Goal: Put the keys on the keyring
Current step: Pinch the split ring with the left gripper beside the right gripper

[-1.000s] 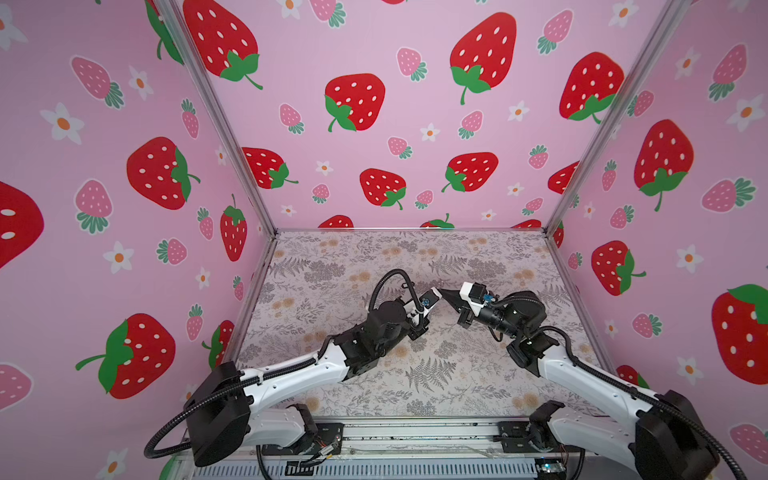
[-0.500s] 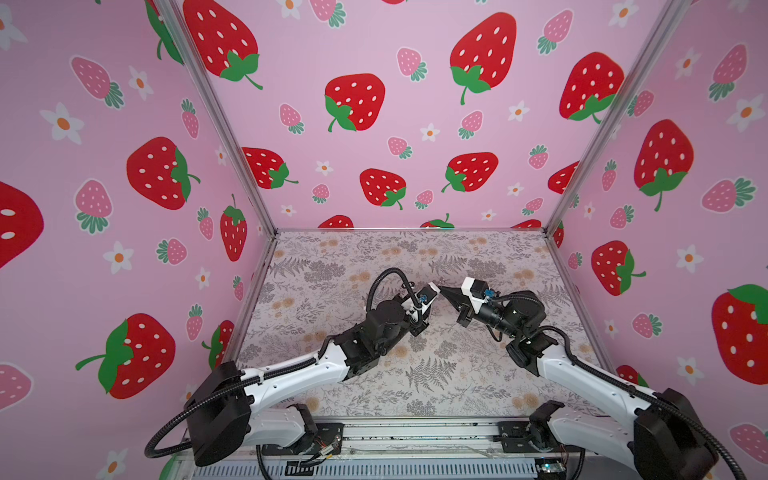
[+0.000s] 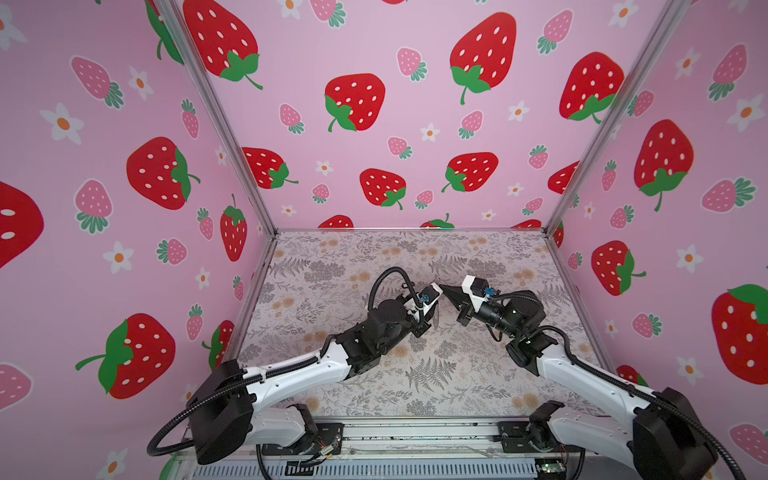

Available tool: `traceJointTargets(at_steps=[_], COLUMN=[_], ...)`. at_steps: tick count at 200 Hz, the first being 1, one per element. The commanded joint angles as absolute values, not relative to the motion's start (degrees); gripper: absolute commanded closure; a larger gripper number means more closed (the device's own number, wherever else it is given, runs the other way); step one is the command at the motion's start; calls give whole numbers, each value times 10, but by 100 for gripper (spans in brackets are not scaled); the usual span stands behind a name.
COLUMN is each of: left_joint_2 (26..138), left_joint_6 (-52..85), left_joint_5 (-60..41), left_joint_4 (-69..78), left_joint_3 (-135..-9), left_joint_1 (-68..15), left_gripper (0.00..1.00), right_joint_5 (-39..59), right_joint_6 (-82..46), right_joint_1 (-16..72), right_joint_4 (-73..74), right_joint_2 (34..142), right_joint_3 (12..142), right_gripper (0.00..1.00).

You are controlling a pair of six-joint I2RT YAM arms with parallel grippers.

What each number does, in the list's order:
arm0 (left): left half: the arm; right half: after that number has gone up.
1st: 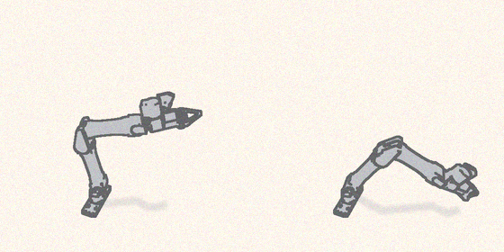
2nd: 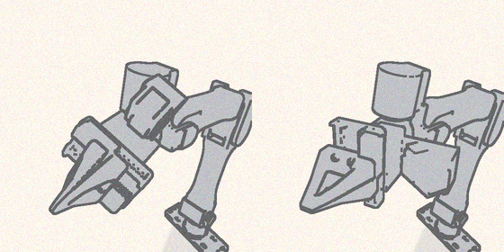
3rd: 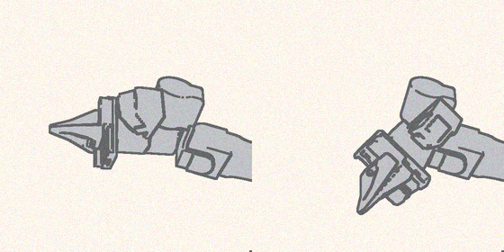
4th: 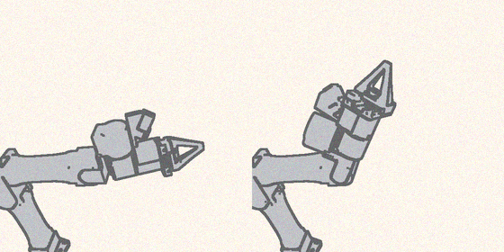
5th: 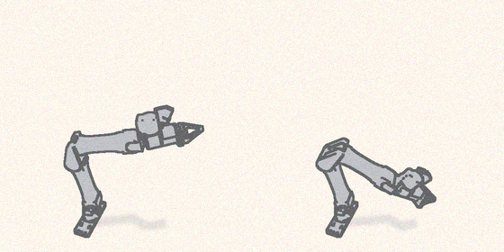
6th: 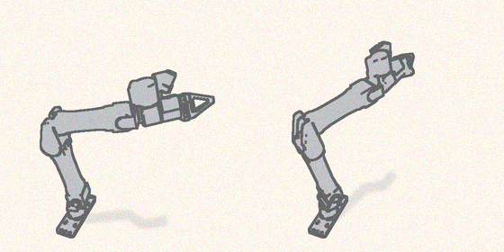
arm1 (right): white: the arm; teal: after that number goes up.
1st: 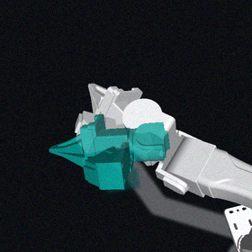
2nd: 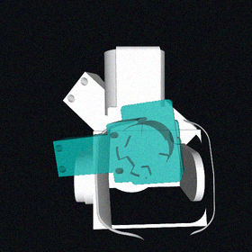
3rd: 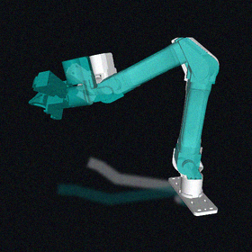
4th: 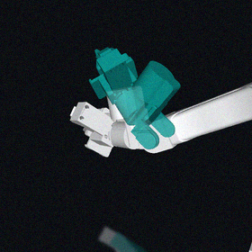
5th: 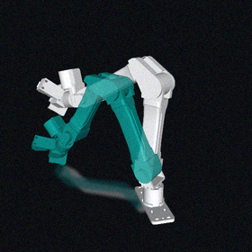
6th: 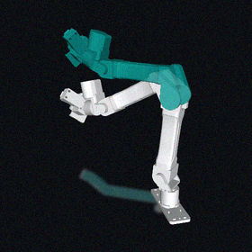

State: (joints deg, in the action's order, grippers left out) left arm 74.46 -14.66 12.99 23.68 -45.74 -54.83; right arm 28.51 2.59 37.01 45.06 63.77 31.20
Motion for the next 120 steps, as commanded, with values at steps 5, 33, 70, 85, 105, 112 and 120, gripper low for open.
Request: traceJointTargets(at_steps=[5, 33, 70, 85, 105, 112, 120], left_joint_2=[760, 767, 767, 767, 771, 774, 777], left_joint_6=[-132, -132, -138, -144, -149, -151, -153], left_joint_5=[189, 202, 200, 193, 194, 198, 203], left_joint_4=[236, 247, 249, 252, 257, 258, 259], left_joint_3=[-501, -504, -505, -504, -504, -504, -505], left_joint_1=[-550, -550, -550, -550, -551, -551, -551], left_gripper=[65, 67, 75, 80, 90, 93, 100], right_joint_5=[280, 281, 274, 271, 261, 258, 250], right_joint_6=[12, 11, 11, 7, -18, -26, -35], right_joint_1=[373, 373, 373, 373, 373, 373, 373], right_joint_4=[479, 478, 479, 479, 493, 500, 506], right_joint_2=[632, 634, 635, 637, 643, 645, 645], right_joint_3=[319, 318, 319, 322, 322, 321, 320], right_gripper=[100, 100, 100, 100, 100, 100, 100])
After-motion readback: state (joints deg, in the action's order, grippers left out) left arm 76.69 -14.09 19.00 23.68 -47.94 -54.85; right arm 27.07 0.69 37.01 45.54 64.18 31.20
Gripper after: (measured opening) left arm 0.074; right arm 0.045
